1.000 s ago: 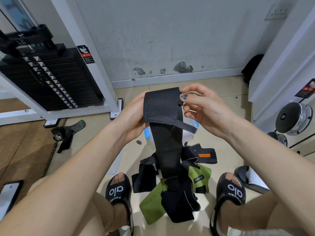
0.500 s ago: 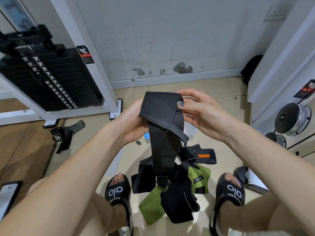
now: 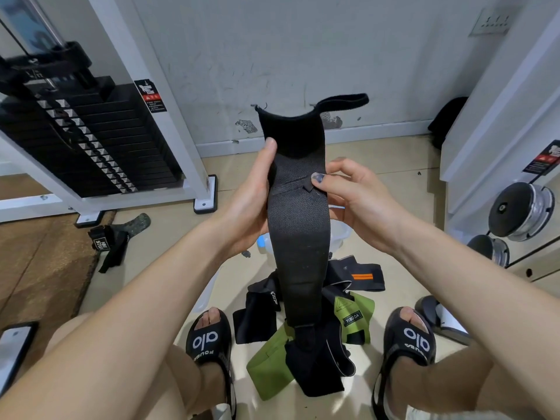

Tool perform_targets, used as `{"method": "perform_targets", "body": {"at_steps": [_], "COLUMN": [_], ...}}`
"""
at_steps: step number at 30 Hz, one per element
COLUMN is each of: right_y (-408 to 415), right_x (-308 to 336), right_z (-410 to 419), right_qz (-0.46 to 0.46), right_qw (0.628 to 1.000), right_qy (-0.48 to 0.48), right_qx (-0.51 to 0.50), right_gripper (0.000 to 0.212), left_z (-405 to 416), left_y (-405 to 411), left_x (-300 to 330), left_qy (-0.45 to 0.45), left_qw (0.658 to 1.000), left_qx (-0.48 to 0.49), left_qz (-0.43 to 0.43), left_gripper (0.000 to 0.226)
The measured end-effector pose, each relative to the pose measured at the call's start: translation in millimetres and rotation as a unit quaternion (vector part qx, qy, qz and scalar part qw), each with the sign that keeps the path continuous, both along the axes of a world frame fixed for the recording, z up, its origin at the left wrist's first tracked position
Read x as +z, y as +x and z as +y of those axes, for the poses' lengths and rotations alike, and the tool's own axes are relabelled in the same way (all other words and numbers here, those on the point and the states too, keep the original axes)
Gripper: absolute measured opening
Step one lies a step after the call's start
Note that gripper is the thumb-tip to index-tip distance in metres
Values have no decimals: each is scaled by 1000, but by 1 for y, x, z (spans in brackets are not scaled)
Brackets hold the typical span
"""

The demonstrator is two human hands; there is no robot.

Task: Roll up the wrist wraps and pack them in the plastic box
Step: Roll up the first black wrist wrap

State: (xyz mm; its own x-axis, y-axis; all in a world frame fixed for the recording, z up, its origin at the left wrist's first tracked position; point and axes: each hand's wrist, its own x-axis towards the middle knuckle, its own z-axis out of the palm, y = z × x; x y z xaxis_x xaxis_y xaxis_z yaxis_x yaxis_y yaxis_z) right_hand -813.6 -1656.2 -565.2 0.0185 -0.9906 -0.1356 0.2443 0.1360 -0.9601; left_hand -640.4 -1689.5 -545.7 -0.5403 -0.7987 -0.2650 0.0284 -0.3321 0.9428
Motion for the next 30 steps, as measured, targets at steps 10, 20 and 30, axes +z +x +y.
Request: {"method": "perform_targets", "body": {"at_steps": [10, 20, 30], "right_y": [4, 9, 9], "right_x": [-5, -7, -3], "right_z": [-1, -1, 1], "right_qz": [59, 80, 11], "right_qw": [998, 994, 997], "right_qy": [-6, -11, 17], "right_qx": [-36, -70, -71], "right_gripper": [18, 27, 17], "left_z": [0, 0, 0], "left_y": [-2, -4, -7], "left_x": [-23, -24, -24], "left_qy": [-193, -219, -219], "left_qw": [976, 968, 967], "left_qx": [72, 101, 109], "left_qz": [-68, -62, -65], "left_gripper": [22, 23, 17]}}
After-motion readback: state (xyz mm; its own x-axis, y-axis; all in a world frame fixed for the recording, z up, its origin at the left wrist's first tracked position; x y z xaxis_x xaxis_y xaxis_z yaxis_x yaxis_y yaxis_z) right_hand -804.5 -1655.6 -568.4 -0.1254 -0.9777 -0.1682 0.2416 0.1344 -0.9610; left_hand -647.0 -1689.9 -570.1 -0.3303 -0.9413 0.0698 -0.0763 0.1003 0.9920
